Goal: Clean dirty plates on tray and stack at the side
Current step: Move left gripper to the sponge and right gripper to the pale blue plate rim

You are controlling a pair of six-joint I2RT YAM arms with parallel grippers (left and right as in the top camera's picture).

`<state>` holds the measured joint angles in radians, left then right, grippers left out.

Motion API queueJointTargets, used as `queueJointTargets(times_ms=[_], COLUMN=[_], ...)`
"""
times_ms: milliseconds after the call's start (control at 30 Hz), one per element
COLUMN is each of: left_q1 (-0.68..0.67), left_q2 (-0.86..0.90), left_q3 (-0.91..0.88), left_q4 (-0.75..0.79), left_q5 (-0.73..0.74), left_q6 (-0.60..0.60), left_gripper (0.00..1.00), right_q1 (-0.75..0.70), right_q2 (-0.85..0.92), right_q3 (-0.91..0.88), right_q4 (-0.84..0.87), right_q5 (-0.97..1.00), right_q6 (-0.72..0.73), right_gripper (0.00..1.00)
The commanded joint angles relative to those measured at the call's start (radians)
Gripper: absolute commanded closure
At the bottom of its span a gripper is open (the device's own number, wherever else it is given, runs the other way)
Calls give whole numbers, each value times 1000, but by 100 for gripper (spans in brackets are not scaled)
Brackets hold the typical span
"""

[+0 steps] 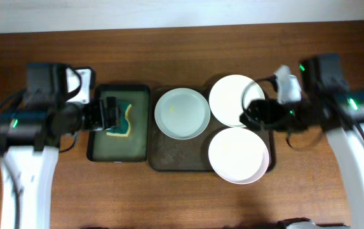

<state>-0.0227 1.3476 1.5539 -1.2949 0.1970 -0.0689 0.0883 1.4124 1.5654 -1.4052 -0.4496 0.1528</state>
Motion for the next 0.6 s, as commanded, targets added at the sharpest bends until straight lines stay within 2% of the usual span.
queueJointTargets(times_ms=[0,100,167,200,233,267,333,433,467,567], left_q1=[5,5,5,5,5,5,5,5,5,5], left_q2=[114,192,242,261,279,294,330,364,374,388], left_q3=[19,19,19,19,19,19,19,19,19,17], left_q4=[-35,-50,-51,-51,-51,-51,-51,-50,-49,-48], left_q5=[70,74,74,74,73,72,71,69,69,68], left_q6=[18,18,18,18,18,18,18,18,18,18], left_gripper=[46,54,58,48,41,29,19,18,14,16], right_q1=[11,52,85,97,106,116,145,192,210,261], right_q2=[143,225,274,293,311,328,370,418,432,478], right_q3=[30,30,30,30,30,30,30,30,30,28], right_q4=[-13,12,44,59,71,81,107,150,163,193], right_q5=[-122,-110,-49,-10,22,45,72,125,179,319], right_q6=[-20,-15,46,77,108,135,179,220,249,330], right_gripper=[51,53,50,48,47,47,47,45,45,46])
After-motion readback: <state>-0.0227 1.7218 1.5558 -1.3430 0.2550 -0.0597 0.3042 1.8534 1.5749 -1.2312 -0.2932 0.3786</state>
